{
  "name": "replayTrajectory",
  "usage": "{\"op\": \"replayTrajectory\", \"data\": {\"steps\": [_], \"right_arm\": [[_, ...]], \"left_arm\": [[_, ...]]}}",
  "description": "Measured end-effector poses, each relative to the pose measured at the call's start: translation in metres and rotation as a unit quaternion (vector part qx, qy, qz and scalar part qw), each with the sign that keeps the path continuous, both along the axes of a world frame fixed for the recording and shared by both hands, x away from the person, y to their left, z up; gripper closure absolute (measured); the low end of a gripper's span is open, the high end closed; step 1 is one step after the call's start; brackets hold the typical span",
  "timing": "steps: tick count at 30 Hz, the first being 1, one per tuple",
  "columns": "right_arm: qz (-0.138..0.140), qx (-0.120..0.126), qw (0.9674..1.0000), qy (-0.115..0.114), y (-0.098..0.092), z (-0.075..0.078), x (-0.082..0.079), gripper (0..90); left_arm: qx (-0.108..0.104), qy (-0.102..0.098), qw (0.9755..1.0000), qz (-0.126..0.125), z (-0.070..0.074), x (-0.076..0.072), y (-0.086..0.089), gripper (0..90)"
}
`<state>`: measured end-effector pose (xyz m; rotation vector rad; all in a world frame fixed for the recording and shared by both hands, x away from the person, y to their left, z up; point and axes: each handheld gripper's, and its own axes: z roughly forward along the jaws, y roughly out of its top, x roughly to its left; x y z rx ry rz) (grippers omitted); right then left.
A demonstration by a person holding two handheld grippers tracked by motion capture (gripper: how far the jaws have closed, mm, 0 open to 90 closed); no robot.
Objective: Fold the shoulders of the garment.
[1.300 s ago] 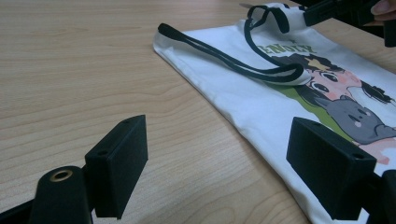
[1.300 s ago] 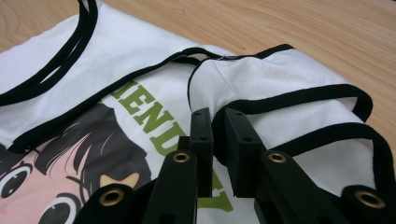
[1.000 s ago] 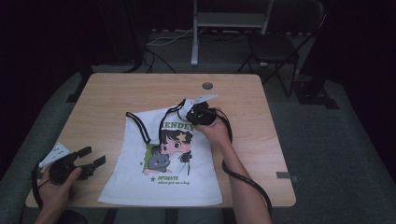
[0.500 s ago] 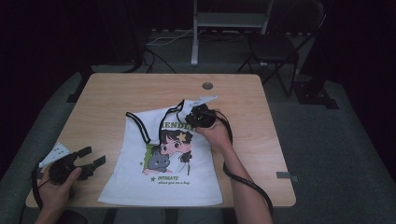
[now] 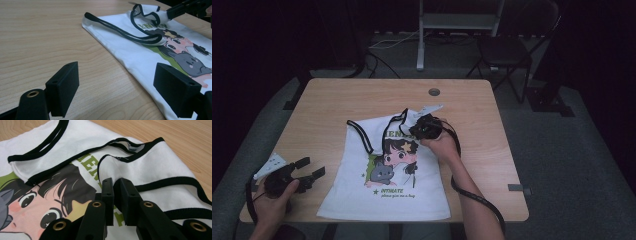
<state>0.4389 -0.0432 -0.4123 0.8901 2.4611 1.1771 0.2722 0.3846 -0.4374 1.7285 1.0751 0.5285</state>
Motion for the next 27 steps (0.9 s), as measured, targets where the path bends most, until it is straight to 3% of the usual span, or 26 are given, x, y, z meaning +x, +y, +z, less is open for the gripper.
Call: {"op": "replayTrajectory", "data": {"steps": [27], "right_arm": [[0.020,0.003,0.9998,0.002,0.006,-0.005,-0.014,81.4]], "left_arm": [[-0.001,0.001,1.0000,0.001,0.000,0.000,0.000,20.1]]}}
